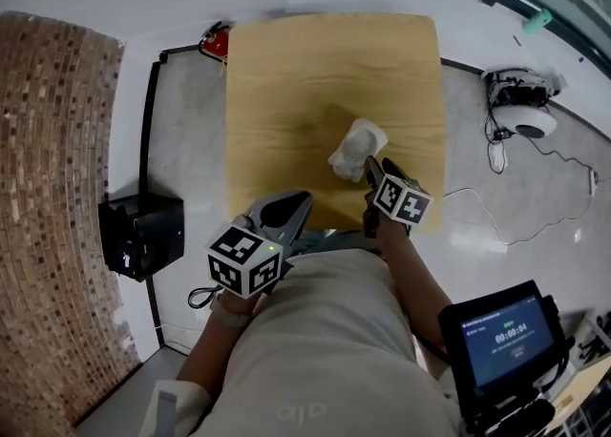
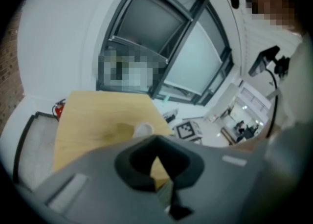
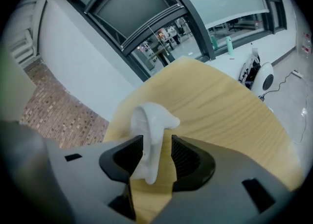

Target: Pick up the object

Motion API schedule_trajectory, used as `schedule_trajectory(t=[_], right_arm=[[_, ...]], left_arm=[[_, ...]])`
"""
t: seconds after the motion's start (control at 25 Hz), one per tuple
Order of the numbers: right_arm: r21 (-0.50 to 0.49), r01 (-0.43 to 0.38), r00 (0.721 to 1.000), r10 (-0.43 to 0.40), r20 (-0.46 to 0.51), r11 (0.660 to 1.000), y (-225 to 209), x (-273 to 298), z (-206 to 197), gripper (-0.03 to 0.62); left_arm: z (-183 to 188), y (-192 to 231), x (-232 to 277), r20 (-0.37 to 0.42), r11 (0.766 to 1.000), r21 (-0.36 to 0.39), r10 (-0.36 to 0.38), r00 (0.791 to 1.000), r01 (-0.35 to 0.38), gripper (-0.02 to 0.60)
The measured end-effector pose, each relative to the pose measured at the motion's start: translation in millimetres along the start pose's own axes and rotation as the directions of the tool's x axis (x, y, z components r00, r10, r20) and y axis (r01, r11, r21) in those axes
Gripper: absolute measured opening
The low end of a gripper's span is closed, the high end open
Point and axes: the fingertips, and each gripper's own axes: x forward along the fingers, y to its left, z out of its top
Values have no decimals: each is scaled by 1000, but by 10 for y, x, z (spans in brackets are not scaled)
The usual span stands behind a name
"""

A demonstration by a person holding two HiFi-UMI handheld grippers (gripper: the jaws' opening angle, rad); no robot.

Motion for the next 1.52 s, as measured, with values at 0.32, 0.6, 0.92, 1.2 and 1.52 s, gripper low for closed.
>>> schedule_trajectory(t=[0.32, 0.6, 0.92, 1.2, 1.52], right_arm=[[-64, -140, 990, 138, -43, 988, 343, 752, 105, 150], [-132, -297, 951, 281, -125, 946, 1128, 1073, -33, 124], [-158, -496, 868, 480, -129, 854, 1806, 805, -43, 121], [-176, -636, 765, 643, -23, 751, 2221, 180, 201, 121], [-479, -580, 693, 708, 135, 659, 2409, -1161, 749, 121]], left_arm=[[-203, 368, -241, 39, 983, -126, 141, 989, -135, -11], [-401, 594, -658, 81, 941, -245, 261, 962, -235, -11], [-466, 812, -859, 116, 914, -306, 313, 943, -266, -11], [77, 1266, -1032, 256, 971, -160, 215, 942, -178, -7], [824, 425, -382, 95, 851, 389, -419, 903, 353, 234]])
